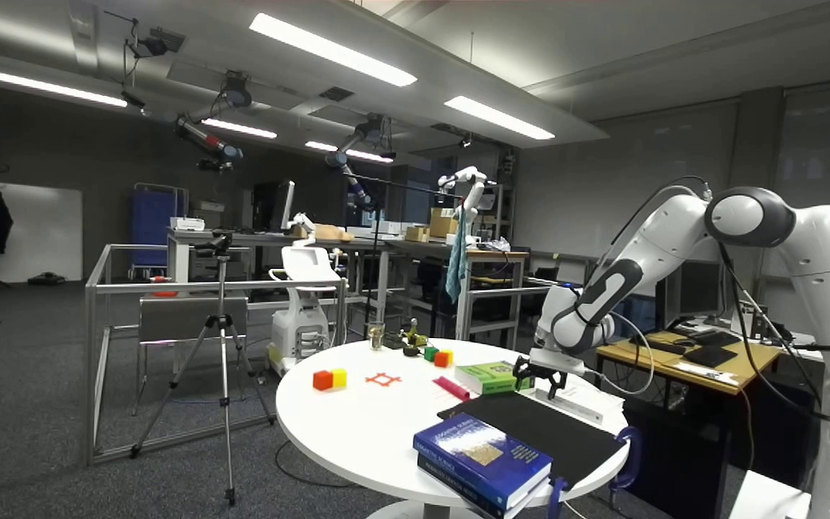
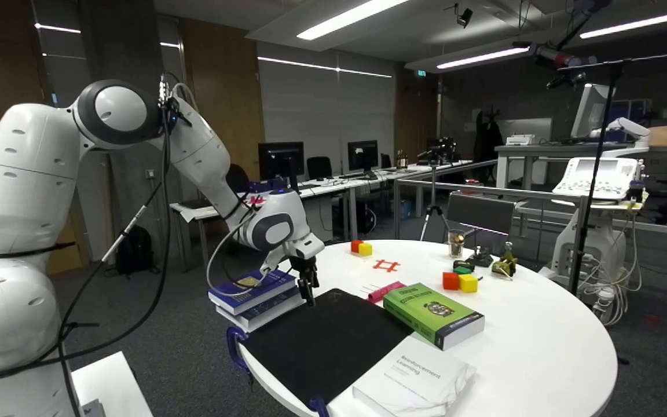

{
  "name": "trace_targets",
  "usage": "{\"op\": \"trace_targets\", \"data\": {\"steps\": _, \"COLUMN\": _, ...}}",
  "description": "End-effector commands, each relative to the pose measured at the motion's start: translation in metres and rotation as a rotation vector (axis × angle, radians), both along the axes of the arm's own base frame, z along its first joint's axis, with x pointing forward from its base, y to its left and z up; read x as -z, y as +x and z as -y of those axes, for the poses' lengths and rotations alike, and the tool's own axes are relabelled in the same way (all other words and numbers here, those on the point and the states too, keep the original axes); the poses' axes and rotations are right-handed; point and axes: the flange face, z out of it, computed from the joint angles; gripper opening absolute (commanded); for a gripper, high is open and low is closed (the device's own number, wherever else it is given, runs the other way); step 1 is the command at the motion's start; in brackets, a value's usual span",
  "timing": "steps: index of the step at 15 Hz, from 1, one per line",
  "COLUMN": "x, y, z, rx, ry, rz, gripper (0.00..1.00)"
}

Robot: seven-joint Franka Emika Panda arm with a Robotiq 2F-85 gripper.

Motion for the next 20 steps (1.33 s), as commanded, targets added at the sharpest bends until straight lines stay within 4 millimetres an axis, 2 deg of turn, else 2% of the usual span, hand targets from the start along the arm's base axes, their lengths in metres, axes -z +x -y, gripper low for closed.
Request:
{"op": "trace_targets", "data": {"steps": 1, "x": -0.025, "y": -0.026, "z": -0.025, "rx": -0.19, "ry": -0.063, "rz": -0.026, "gripper": 1.0}}
{"op": "trace_targets", "data": {"steps": 5, "x": -0.024, "y": -0.034, "z": -0.061, "rx": -0.396, "ry": -0.104, "rz": -0.031, "gripper": 1.0}}
{"op": "trace_targets", "data": {"steps": 8, "x": -0.016, "y": -0.033, "z": -0.079, "rx": -0.489, "ry": -0.12, "rz": -0.045, "gripper": 1.0}}
{"op": "trace_targets", "data": {"steps": 20, "x": 0.017, "y": -0.033, "z": -0.103, "rx": -0.63, "ry": -0.132, "rz": -0.1, "gripper": 1.0}}
